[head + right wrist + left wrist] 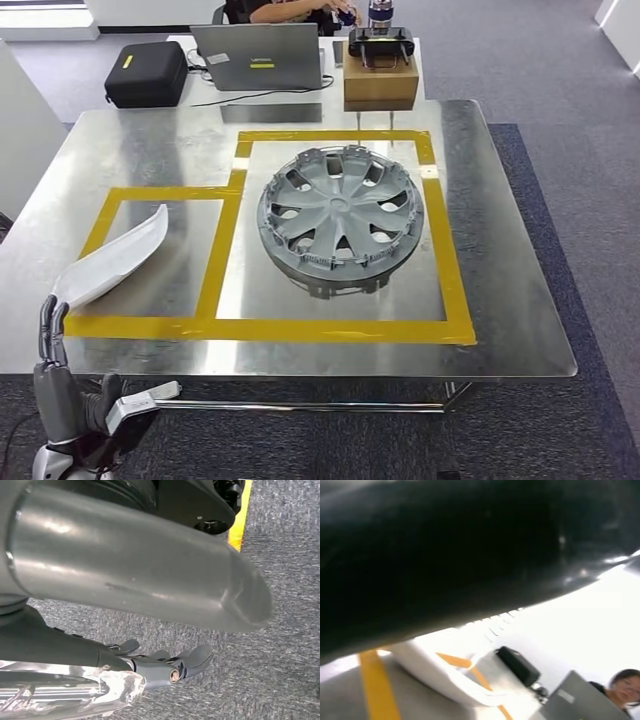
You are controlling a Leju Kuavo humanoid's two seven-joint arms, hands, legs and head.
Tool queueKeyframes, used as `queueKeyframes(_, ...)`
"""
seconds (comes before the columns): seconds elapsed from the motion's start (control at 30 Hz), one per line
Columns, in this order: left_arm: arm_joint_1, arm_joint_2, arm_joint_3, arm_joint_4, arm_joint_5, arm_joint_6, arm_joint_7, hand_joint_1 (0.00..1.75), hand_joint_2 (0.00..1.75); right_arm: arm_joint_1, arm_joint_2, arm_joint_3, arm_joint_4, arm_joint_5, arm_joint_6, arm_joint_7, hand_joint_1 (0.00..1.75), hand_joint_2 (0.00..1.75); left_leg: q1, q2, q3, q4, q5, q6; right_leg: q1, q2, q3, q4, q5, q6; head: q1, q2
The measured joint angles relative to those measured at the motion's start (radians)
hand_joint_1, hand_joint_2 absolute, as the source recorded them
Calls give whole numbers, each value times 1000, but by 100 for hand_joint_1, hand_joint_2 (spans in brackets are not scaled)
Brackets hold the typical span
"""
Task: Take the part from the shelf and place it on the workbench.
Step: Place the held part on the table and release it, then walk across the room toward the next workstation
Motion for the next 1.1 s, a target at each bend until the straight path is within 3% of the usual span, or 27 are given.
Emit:
queueKeyframes(0.03, 0, -8, 24, 9, 4, -6, -6, 0, 0, 0, 0, 0, 0, 1, 0, -2, 0, 0, 0, 0, 12, -12, 17, 4, 3, 0, -8, 0, 6, 0, 0, 0)
queueKeyframes(0.07, 0, -15, 44, 16, 6, -10, -9, 0, 0, 0, 0, -1, 0, 1, 1, -3, 0, 0, -1, 0, 42, -60, 49, 9, 5, 0, -15, 0, 13, 1, 0, 0)
queueKeyframes(0.1, -1, -21, 60, 20, 8, -11, -11, 0, 0, 0, 0, -1, 0, 2, 1, -4, 0, 0, -3, 0, 83, -131, 82, 17, 8, 0, -21, 0, 20, 2, 0, 0)
queueKeyframes(0.17, -3, -29, 80, 25, 10, -13, -13, 0, 0, -1, 0, -2, 0, 2, 1, -6, 0, 0, -8, 1, 150, -253, 121, 28, 12, 0, -29, 0, 34, 9, 1, 0)
queueKeyframes(0.2, -3, -33, 88, 27, 10, -13, -14, 0, 0, -1, 0, -3, 0, 2, 2, -6, 0, 0, -11, 1, 163, -281, 127, 30, 12, -1, -31, -1, 42, 14, 0, 0)
queueKeyframes(0.3, -5, -44, 105, 34, 10, -13, -15, 0, 0, -2, -1, -6, 0, 3, 2, -7, 0, 0, -15, 2, 149, -294, 150, 38, 8, -3, -35, -8, 59, 33, -4, 0)
queueKeyframes(0.33, -6, -47, 109, 36, 10, -13, -15, 0, 0, -1, -1, -7, 0, 4, 2, -7, 0, 0, -13, 4, 140, -297, 161, 45, 7, -3, -42, 1, 41, 39, -3, 0)
queueKeyframes(0.37, -6, -50, 111, 38, 10, -13, -15, 0, 0, -1, -1, -8, 0, 4, 2, -7, 0, 0, -11, 5, 128, -301, 174, 51, 6, -2, -54, 29, 4, 44, -1, 0)
queueKeyframes(0.43, -6, -55, 113, 42, 10, -13, -15, 0, 0, -1, -1, -9, 0, 4, 2, -7, 0, 0, -11, 7, 101, -300, 197, 59, 3, -2, -86, 142, -100, 53, 3, 0)
queueKeyframes(0.47, -6, -57, 114, 44, 10, -13, -15, 0, 0, -1, -1, -9, 0, 4, 2, -7, 0, 0, -11, 8, 86, -300, 208, 59, 3, -2, -97, 206, -135, 57, 4, 0)
queueKeyframes(0.5, -6, -58, 115, 47, 10, -13, -15, 0, 0, -1, -1, -9, 0, 5, 2, -7, 0, 0, -12, 8, 71, -299, 219, 59, 3, -2, -98, 252, -146, 59, 4, 0)
queueKeyframes(0.53, -6, -59, 116, 49, 10, -13, -15, 0, 0, -1, -1, -9, 0, 5, 2, -7, 0, 0, -12, 9, 57, -298, 230, 57, 3, -2, -83, 266, -134, 60, 4, 0)
queueKeyframes(0.57, -6, -60, 117, 51, 10, -13, -15, 0, 0, -1, -1, -10, 0, 5, 2, -7, 0, 0, -13, 9, 44, -297, 240, 56, 3, -2, -49, 243, -107, 59, 4, 0)
queueKeyframes(0.63, -6, -62, 118, 53, 10, -13, -15, 0, 0, -3, -3, -10, 0, 5, 2, -7, 0, 0, -15, 9, 26, -293, 257, 50, 4, -2, 65, 105, -68, 53, 4, 0)
queueKeyframes(0.67, -6, -62, 119, 54, 10, -13, -15, 0, 0, -6, -4, -10, -1, 5, 2, -7, 0, 0, -16, 9, 20, -290, 264, 46, 5, -2, 123, 24, -70, 49, 4, 0)
queueKeyframes(0.7, -7, -62, 120, 55, 10, -13, -15, 0, 0, -9, -4, -10, -1, 5, 2, -7, 0, 0, -17, 9, 16, -287, 271, 41, 7, -2, 160, -34, -79, 45, 4, 0)
queueKeyframes(0.77, -7, -63, 123, 55, 10, -13, -15, 0, 0, -11, -5, -10, -2, 5, 2, -7, 0, 0, -17, 10, 9, -285, 286, 29, 10, -1, 177, -79, -88, 35, 4, 0)
queueKeyframes(0.83, -6, -64, 127, 56, 10, -13, -15, 0, 0, -11, -5, -11, -2, 5, 2, -7, 0, 0, -14, 8, -1, -275, 276, 17, 8, -5, 159, -80, -72, 17, 4, 0)
queueKeyframes(0.9, -6, -64, 131, 57, 10, -13, -15, 0, 0, -12, -5, -11, -2, 5, 2, -7, 0, 0, -10, 5, -27, -206, 196, 5, 5, -9, 136, -83, -49, 1, -1, 0)
queueKeyframes(0.97, -6, -64, 133, 58, 10, -13, -15, 0, 0, -12, -5, -11, -3, 5, 2, -7, 0, 0, -5, 5, -58, -79, 99, -6, 5, -10, 110, -80, -26, -3, -6, 0)
queueKeyframes(1.0, -6, -64, 134, 59, 10, -13, -15, 0, 0, -11, -5, -11, -3, 5, 3, -7, 0, 0, -3, 5, -64, -27, 79, -9, 5, -10, 96, -76, -15, -3, -6, 0)
queueKeyframes(1.03, -6, -64, 134, 60, 10, -13, -15, 0, 0, -11, -5, -11, -3, 5, 3, -7, 0, 0, -1, 5, -57, -4, 83, -11, 5, -11, 80, -71, -5, -1, -6, 0)
queueKeyframes(1.07, -6, -64, 135, 61, 10, -13, -15, 0, 0, -11, -5, -11, -3, 5, 3, -7, 0, 0, 1, 5, -33, -18, 106, -12, 5, -10, 63, -64, 4, 2, -6, 0)
queueKeyframes(1.1, -6, -64, 135, 62, 10, -13, -15, 0, 0, -10, -5, -11, -3, 5, 3, -7, 0, 0, 2, 5, 8, -65, 134, -11, 4, -10, 46, -57, 11, 5, -6, 0)
